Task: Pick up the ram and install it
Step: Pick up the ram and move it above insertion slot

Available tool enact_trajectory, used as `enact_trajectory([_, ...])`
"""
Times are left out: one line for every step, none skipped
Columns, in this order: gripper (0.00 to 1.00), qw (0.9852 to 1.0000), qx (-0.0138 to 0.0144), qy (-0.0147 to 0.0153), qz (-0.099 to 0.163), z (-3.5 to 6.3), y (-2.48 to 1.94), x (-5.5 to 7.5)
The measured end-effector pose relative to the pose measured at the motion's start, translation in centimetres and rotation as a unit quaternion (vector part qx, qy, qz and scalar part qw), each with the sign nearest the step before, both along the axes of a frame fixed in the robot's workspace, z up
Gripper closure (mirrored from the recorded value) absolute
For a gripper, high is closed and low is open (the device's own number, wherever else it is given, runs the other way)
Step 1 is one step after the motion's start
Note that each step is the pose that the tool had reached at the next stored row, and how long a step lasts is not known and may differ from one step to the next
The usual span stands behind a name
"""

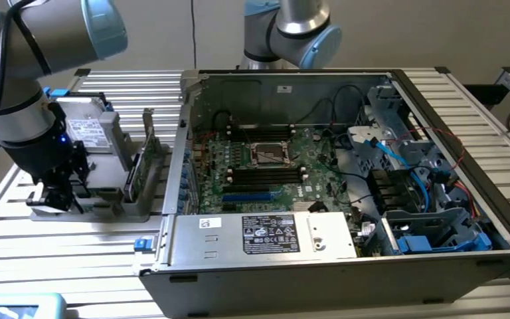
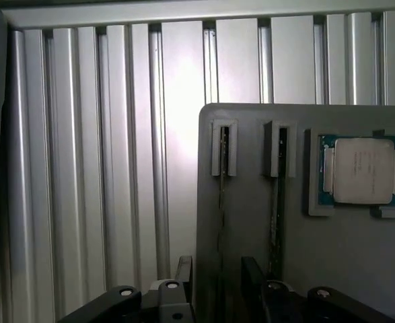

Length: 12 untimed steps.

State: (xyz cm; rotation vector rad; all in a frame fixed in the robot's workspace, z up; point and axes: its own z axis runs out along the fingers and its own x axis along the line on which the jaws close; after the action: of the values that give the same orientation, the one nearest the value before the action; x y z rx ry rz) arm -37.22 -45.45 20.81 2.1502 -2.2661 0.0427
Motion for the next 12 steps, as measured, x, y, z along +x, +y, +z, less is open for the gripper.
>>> enact_trajectory([0.58, 1.0, 0.0, 0.0, 0.0, -0.07, 0.0, 0.0])
enact_trajectory([0.58, 1.0, 0.0, 0.0, 0.0, -0.13, 0.0, 0.0])
enact_trajectory([0.58, 1.0, 0.0, 0.0, 0.0, -0.19, 0.0, 0.0])
enact_trajectory([0.58, 1.0, 0.0, 0.0, 0.0, -0.25, 0.0, 0.01])
enact_trajectory([0.58, 1.0, 0.0, 0.0, 0.0, -0.32, 0.0, 0.01])
enact_trajectory([0.58, 1.0, 0.0, 0.0, 0.0, -0.39, 0.01, 0.01])
enact_trajectory([0.58, 1.0, 0.0, 0.0, 0.0, -0.46, 0.02, 0.0])
enact_trajectory([0.58, 1.0, 0.0001, 0.0, -0.001, -0.54, 0.03, 0.0])
enact_trajectory([0.58, 1.0, 0.0001, 0.0, -0.001, -0.61, 0.04, 0.0])
enact_trajectory([0.6, 1.0, 0.0002, 0.0, -0.001, -0.68, 0.05, 0.0])
enact_trajectory([0.66, 1.0, 0.0002, 0.0, -0.001, -0.74, 0.06, -0.01])
enact_trajectory([0.66, 1.0, 0.0003, 0.0, -0.001, -0.81, 0.06, -0.01])
